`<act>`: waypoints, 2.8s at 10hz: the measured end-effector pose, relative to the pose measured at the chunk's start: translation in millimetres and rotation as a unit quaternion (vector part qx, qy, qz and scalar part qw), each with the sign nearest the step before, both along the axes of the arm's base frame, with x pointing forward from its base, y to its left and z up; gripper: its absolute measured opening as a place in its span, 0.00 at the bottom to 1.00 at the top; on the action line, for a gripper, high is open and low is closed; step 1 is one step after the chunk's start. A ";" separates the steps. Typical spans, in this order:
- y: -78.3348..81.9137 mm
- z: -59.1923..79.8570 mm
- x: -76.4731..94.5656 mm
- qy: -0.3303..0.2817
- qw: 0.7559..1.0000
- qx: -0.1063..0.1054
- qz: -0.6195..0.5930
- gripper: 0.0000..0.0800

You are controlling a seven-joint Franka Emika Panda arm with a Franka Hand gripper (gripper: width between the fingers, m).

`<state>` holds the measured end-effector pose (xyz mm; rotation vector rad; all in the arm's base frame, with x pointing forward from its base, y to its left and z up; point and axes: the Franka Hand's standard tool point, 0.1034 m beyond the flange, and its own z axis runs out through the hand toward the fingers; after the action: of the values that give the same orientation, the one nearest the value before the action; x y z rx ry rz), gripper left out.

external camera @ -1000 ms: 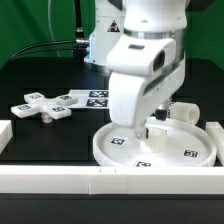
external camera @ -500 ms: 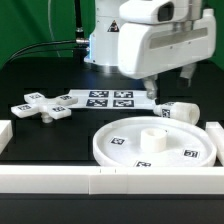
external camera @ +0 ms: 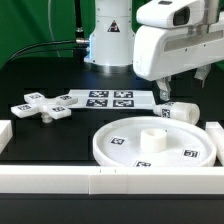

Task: Assemble round table

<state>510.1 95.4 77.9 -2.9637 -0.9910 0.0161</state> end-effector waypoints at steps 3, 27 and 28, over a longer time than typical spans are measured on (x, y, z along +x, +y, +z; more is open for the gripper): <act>11.2 0.4 -14.2 0.087 0.993 -0.070 -0.050 0.81; 18.4 -64.1 -48.3 0.411 0.867 -0.277 -0.048 0.51; 18.4 -64.2 -48.3 0.411 0.868 -0.276 -0.048 0.51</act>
Offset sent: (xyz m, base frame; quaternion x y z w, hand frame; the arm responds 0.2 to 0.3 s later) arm -0.0055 -0.0124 -0.0186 -0.1065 -0.1606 0.1175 0.9742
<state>461.8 113.8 13.8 -2.8642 -0.7695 1.6448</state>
